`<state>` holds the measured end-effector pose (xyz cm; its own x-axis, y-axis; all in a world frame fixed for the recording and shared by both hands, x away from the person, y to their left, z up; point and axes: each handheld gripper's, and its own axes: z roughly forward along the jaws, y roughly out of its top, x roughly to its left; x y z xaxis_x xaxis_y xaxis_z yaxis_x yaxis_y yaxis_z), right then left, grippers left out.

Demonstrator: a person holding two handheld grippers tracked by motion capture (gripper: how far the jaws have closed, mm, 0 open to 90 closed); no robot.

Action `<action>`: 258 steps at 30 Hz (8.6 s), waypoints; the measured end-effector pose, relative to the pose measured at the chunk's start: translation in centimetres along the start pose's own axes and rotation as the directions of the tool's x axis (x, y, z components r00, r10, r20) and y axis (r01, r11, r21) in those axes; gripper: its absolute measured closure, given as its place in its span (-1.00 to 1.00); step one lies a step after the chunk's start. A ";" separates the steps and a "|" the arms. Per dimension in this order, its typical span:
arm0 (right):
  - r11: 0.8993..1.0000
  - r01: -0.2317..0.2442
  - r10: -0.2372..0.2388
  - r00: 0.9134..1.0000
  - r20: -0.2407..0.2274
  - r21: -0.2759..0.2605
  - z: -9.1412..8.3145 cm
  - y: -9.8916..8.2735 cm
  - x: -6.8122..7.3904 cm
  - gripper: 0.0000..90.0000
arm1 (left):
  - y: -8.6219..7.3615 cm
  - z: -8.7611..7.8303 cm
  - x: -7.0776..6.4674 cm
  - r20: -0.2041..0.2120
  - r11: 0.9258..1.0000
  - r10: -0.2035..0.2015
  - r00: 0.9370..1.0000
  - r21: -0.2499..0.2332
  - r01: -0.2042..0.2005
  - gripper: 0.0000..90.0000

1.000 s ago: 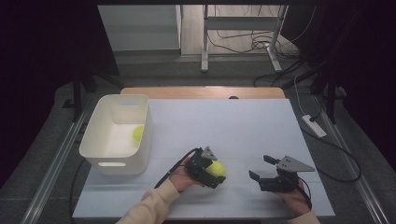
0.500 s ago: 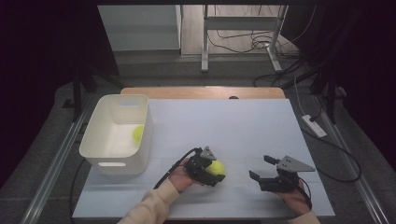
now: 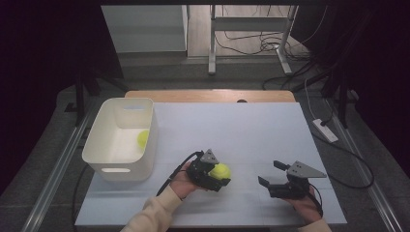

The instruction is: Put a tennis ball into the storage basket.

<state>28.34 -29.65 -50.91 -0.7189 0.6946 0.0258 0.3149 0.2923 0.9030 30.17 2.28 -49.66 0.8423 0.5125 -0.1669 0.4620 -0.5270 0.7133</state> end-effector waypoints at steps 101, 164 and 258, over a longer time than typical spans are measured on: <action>1.000 -0.001 0.001 1.000 0.005 -0.011 -0.1 0.1 0.0 -0.71 | 1.5 -12.9 2.6 -0.178 0.933 -0.099 0.979 -0.358 0.030 -0.42; 1.000 0.000 0.000 1.000 0.007 -0.013 -0.1 0.1 0.0 -0.71 | 0.9 -17.9 5.6 -0.309 0.890 -0.228 0.924 -0.450 0.069 -0.42; 1.000 0.000 0.000 1.000 0.006 -0.004 -0.1 0.1 0.1 -0.71 | -3.9 -23.6 13.1 -0.508 0.858 -0.468 0.723 -0.456 0.235 -0.42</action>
<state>28.26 -29.56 -50.76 -0.7154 0.6983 0.0238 0.3125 0.2894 0.9047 32.87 27.04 -38.56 0.2521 0.9615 -0.1091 0.4678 -0.0224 0.8835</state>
